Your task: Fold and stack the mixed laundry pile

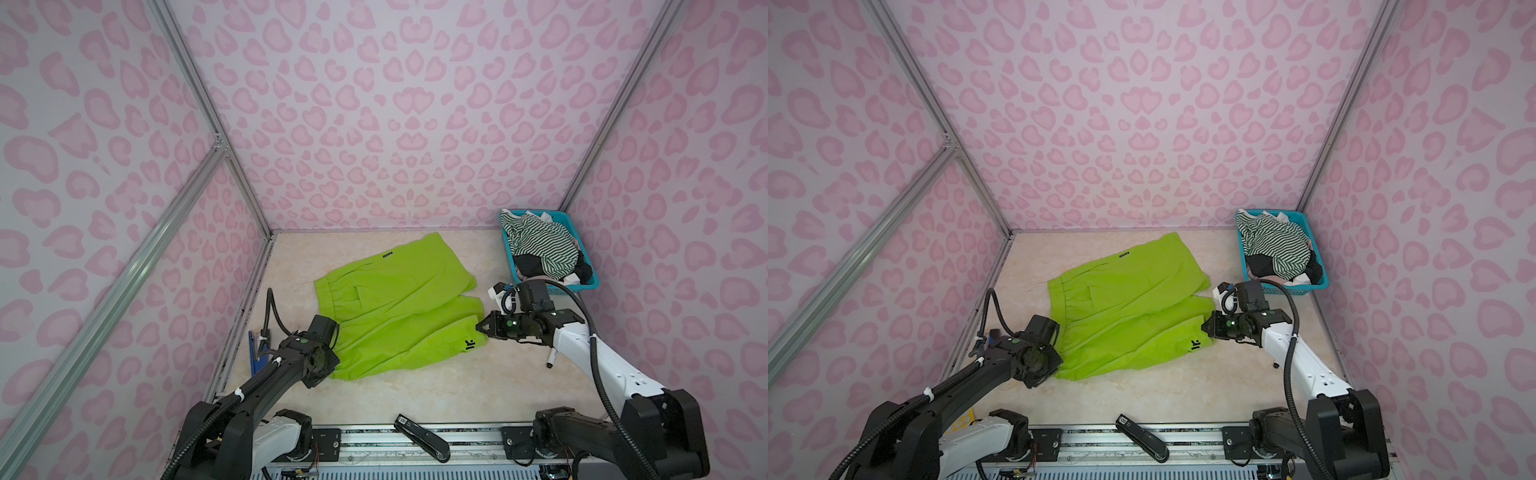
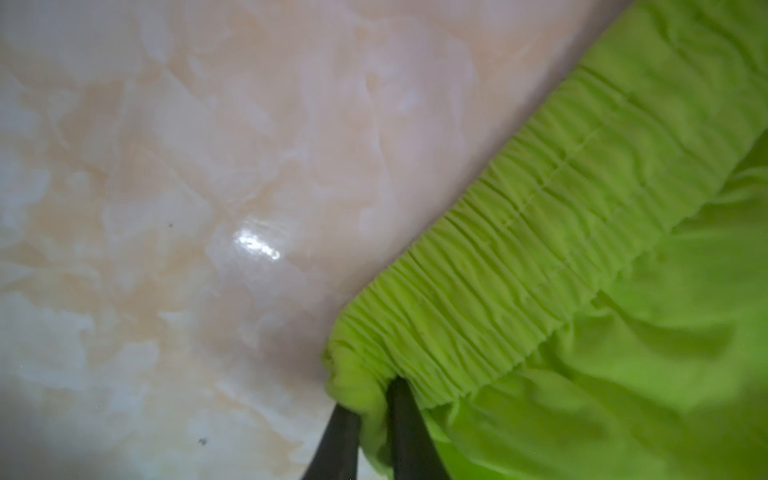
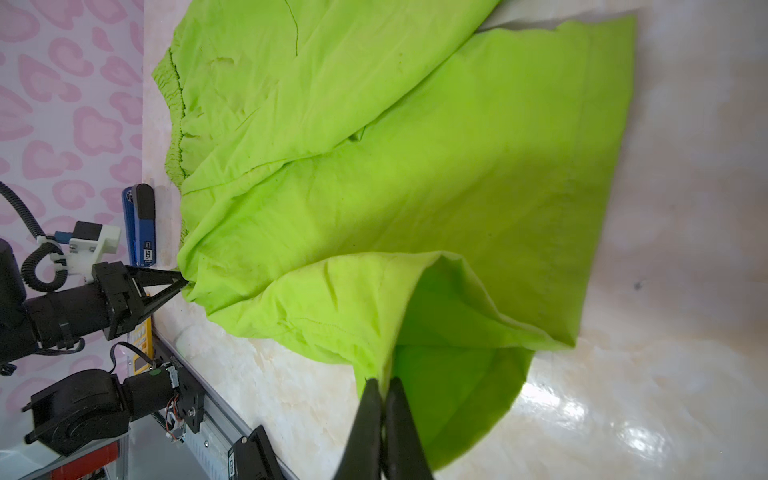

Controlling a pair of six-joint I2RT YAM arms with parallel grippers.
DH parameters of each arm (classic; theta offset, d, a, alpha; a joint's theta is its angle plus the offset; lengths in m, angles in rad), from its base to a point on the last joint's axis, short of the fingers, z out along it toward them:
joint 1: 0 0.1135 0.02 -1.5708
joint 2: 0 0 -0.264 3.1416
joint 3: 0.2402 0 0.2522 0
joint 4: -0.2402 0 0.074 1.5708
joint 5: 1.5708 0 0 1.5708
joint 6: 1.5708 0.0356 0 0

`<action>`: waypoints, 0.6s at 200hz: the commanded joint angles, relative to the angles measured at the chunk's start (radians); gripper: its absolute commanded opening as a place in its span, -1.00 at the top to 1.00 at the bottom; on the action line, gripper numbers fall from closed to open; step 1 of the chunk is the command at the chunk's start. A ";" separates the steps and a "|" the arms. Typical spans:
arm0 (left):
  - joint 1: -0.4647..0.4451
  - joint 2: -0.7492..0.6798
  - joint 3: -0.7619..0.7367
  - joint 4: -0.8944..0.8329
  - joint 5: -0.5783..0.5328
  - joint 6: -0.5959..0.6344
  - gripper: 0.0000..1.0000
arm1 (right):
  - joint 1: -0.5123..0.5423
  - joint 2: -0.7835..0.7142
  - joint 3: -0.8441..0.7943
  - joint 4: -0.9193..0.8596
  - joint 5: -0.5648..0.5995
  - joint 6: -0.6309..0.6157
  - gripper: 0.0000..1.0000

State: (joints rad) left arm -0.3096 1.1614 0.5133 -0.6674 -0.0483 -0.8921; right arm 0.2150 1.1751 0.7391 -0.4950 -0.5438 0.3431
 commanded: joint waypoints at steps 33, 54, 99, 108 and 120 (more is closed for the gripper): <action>0.000 -0.033 0.064 -0.097 -0.023 0.092 0.95 | 0.002 -0.211 -0.023 -0.036 0.105 -0.012 1.00; -0.003 -0.085 0.115 -0.176 -0.023 0.103 0.95 | 0.002 -0.291 -0.029 -0.027 0.127 -0.002 1.00; -0.069 -0.137 0.252 -0.373 0.005 0.094 0.95 | 0.001 -0.436 -0.009 -0.044 0.148 -0.007 1.00; -0.098 -0.145 0.271 -0.413 0.008 0.082 0.95 | 0.001 -0.471 -0.009 -0.048 0.162 -0.007 1.00; -0.141 -0.162 0.292 -0.467 0.018 0.065 0.95 | 0.002 -0.518 -0.005 -0.058 0.187 -0.011 1.00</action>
State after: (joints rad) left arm -0.3973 1.0222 0.7647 -0.9672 -0.0406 -0.8036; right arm 0.2157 0.7197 0.7277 -0.5343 -0.4107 0.3439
